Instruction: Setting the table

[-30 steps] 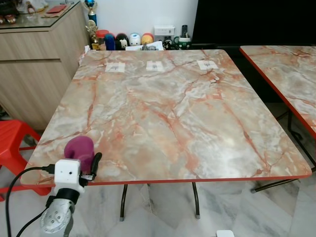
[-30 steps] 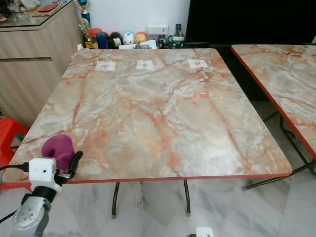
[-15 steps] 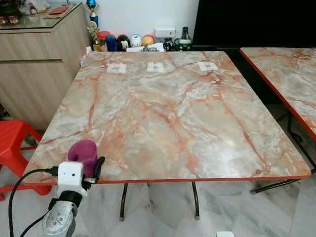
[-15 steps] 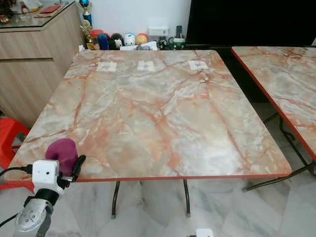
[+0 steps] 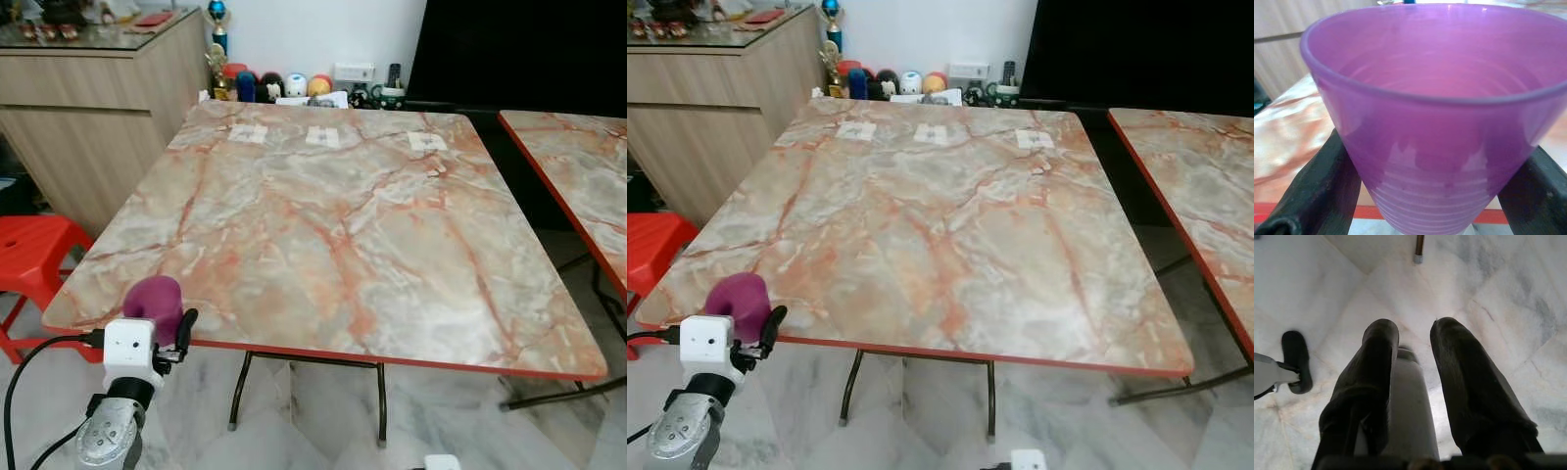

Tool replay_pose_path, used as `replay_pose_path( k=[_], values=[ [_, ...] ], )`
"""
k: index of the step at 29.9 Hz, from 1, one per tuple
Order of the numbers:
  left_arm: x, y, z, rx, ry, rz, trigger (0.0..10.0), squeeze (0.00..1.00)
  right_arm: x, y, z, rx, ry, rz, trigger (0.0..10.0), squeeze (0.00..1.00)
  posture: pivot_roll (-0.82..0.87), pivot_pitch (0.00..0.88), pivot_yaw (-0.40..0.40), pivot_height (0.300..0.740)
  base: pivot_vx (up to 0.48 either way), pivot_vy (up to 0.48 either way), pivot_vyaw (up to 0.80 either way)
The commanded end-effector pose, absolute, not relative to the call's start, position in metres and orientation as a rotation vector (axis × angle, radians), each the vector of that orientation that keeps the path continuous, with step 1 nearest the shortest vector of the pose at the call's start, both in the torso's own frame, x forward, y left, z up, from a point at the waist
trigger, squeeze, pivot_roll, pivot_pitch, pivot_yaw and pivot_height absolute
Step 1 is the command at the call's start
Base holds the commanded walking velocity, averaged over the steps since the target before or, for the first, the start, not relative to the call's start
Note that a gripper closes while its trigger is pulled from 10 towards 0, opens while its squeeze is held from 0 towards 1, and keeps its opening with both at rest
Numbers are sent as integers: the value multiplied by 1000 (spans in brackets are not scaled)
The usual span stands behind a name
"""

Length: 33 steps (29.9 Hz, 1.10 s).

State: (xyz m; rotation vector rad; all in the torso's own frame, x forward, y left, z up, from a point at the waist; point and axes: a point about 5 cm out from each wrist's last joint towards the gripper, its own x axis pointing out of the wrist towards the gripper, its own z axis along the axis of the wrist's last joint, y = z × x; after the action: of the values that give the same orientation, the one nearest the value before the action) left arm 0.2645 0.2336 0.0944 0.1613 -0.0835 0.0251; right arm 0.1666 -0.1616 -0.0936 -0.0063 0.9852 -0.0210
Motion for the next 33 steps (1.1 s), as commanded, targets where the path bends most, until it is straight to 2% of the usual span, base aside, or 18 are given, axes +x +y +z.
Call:
replay_pose_path(
  k=[1,33],
  values=[
    [268,227,97,151,-90,6,10000,0,160,-171,-96,-16,1002,-47,10000,0,43,75,3,740,0,-446,0],
    [269,229,105,170,-100,4,10000,0,161,-171,-95,-6,1000,-63,10000,0,42,94,9,740,0,-449,0]
  ],
)
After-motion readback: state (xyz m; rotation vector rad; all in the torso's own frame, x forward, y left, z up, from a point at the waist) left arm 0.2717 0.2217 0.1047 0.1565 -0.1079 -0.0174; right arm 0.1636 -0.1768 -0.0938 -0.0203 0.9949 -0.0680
